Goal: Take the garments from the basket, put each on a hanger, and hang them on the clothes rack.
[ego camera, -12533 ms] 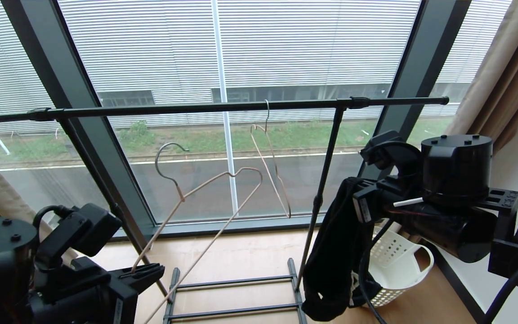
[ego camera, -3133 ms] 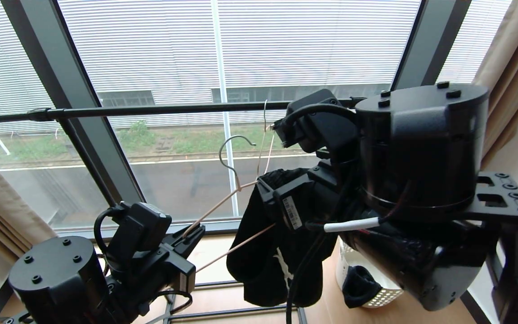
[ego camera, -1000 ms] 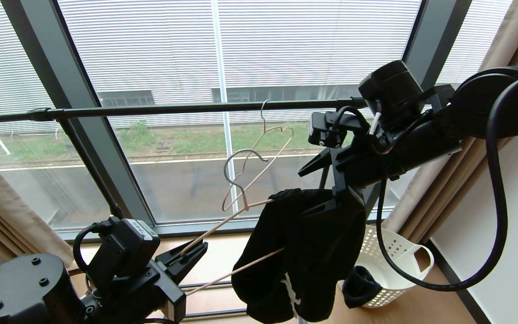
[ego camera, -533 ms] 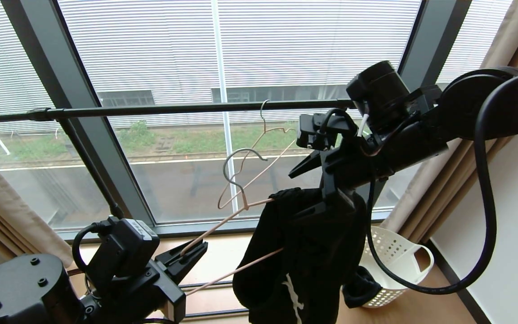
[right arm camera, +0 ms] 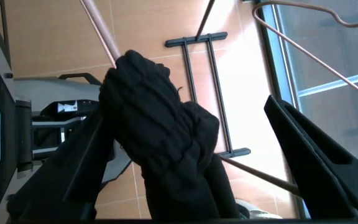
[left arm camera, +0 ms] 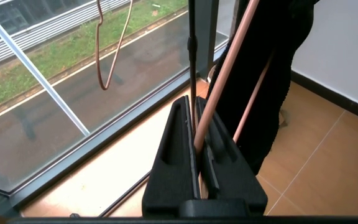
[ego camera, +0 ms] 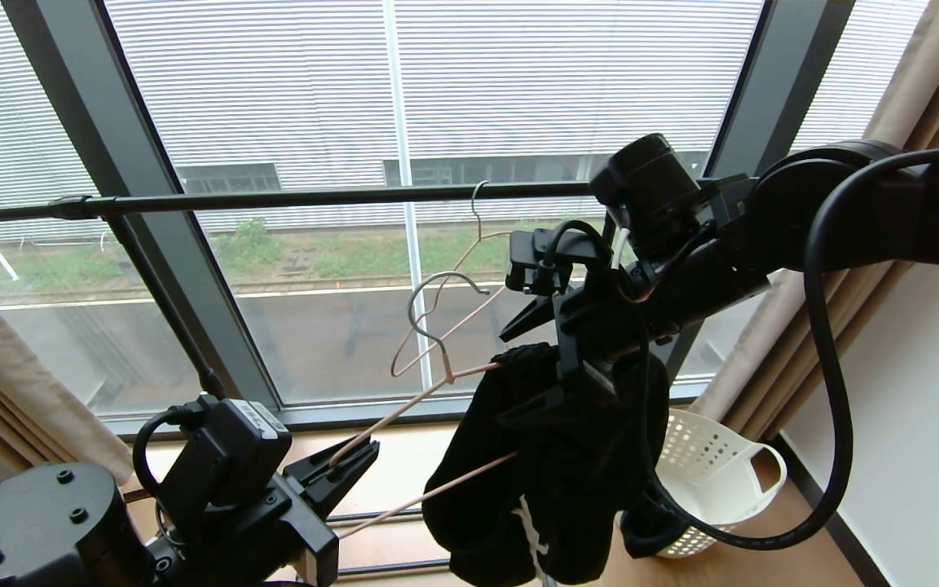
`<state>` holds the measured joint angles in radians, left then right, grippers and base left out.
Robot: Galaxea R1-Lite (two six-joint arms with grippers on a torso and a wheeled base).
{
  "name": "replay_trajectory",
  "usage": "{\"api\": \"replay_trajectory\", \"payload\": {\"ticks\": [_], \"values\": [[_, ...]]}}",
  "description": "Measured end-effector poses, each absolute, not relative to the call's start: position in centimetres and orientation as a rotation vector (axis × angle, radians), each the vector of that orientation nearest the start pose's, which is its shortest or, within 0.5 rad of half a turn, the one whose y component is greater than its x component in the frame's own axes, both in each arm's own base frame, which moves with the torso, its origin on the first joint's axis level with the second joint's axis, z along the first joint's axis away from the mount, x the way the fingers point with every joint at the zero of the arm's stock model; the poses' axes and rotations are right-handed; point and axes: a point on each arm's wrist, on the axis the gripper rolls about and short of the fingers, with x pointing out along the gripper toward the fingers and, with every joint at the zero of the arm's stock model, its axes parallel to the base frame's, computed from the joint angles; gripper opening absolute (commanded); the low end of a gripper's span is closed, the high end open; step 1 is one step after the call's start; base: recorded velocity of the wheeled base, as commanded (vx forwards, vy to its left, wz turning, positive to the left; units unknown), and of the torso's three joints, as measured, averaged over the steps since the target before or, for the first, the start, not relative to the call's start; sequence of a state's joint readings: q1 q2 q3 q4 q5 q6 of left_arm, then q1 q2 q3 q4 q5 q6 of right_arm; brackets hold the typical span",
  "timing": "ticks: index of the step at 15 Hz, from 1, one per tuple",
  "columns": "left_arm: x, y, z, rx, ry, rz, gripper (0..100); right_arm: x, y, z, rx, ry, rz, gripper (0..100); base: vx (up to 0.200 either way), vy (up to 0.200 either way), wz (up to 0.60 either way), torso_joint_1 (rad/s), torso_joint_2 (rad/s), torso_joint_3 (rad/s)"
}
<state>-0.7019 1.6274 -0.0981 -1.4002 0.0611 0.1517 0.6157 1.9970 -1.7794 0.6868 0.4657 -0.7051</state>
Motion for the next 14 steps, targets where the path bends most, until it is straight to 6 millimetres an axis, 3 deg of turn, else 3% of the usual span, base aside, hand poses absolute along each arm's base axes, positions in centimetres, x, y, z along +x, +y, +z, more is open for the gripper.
{"api": "replay_trajectory", "payload": {"ticks": [11, 12, 14], "values": [[15.5, -12.9, 11.4, 0.201, 0.076, -0.649, 0, 28.5, 21.7, 23.9, -0.661, 0.565, 1.307, 0, 0.0, 0.0, 0.0, 0.0, 0.0, 0.0], [15.5, -12.9, 11.4, 0.201, 0.075, -0.648, 100, 28.3, 21.7, 24.0, -0.662, 0.562, 1.308, 0, 0.0, 0.0, 0.0, 0.0, 0.0, 0.0], [15.5, -12.9, 11.4, 0.201, 0.075, -0.647, 100, 28.0, 21.6, 24.3, -0.662, 0.556, 1.308, 0, 0.0, 0.0, 0.0, 0.0, 0.0, 0.0]]}}
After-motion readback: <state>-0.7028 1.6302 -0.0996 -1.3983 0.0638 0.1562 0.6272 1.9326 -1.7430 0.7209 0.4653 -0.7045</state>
